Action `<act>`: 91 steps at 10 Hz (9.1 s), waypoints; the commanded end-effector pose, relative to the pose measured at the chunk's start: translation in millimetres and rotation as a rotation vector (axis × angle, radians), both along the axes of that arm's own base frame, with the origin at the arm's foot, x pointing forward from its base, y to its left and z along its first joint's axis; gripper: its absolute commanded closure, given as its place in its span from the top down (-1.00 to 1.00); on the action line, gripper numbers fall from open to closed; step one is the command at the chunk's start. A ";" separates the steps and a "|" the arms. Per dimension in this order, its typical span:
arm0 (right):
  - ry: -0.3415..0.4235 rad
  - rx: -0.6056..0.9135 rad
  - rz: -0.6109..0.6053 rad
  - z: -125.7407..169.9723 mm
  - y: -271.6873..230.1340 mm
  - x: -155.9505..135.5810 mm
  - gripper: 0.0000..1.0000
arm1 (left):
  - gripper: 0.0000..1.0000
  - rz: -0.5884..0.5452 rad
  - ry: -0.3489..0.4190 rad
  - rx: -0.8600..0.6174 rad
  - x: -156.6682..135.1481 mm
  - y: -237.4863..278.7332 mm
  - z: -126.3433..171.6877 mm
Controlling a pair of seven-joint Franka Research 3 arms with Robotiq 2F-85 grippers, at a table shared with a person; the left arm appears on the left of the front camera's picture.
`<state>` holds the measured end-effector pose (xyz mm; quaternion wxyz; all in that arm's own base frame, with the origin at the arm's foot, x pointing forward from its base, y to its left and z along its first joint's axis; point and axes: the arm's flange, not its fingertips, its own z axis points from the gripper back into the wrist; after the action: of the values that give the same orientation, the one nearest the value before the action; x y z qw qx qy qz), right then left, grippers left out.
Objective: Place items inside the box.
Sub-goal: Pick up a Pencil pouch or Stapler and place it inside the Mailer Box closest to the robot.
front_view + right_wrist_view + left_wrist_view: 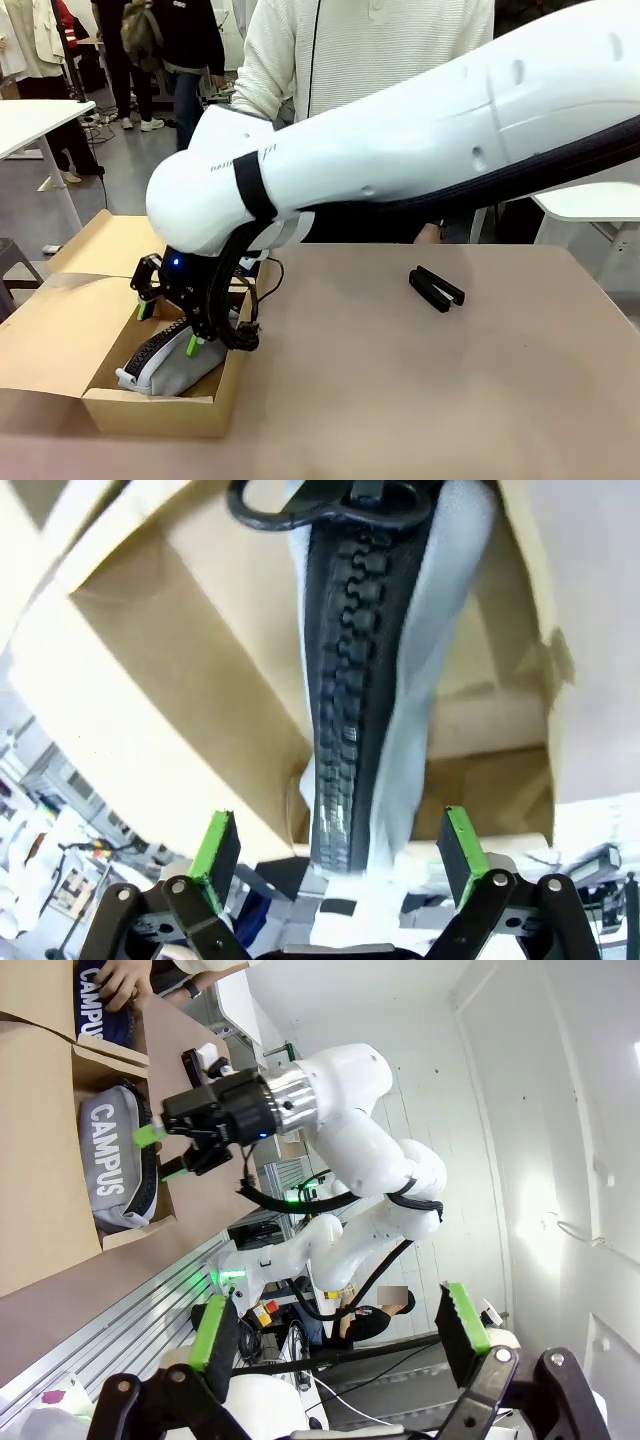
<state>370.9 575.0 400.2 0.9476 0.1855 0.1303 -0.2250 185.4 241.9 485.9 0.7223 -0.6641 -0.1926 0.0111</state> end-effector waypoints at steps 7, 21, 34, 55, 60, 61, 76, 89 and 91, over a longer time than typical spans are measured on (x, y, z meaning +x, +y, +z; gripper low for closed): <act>0.014 0.107 0.591 115.3 -172.1 -52.9 1.00 | 1.00 0.000 -0.024 -0.011 -0.5 -0.3 2.1; -0.324 0.774 -0.094 92.1 -562.5 -16.2 1.00 | 1.00 0.000 -0.024 -0.011 -0.5 -0.3 2.1; -0.671 -0.073 0.226 82.7 -504.2 19.8 1.00 | 1.00 0.000 -0.024 -0.011 -0.5 -0.3 2.1; -0.942 0.097 0.276 77.1 -577.4 -77.1 1.00 | 1.00 0.000 -0.024 -0.011 -0.5 -0.3 2.1; -0.887 0.074 0.337 78.2 -563.0 -60.0 1.00 | 1.00 0.000 -0.024 -0.011 -0.5 -0.3 2.1; -0.873 0.068 0.349 77.3 -556.2 -56.1 1.00 | 1.00 0.000 -0.024 -0.011 -0.5 -0.3 2.1; -0.584 -0.375 0.983 -59.9 -402.7 152.4 1.00 | 1.00 0.000 -0.024 -0.011 -0.5 -0.3 2.1; -0.660 -0.391 0.972 -95.2 -415.9 166.4 -0.52 | 1.00 0.000 -0.024 -0.011 -0.5 -0.3 2.1; -0.641 -0.362 0.974 -86.7 -419.4 157.6 -1.00 | 1.00 0.000 -0.024 -0.011 -0.5 -0.3 2.1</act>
<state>541.0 162.1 303.9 0.9493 -0.0153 -0.1335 0.2840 185.7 242.3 484.7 0.7223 -0.6642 -0.1926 0.0111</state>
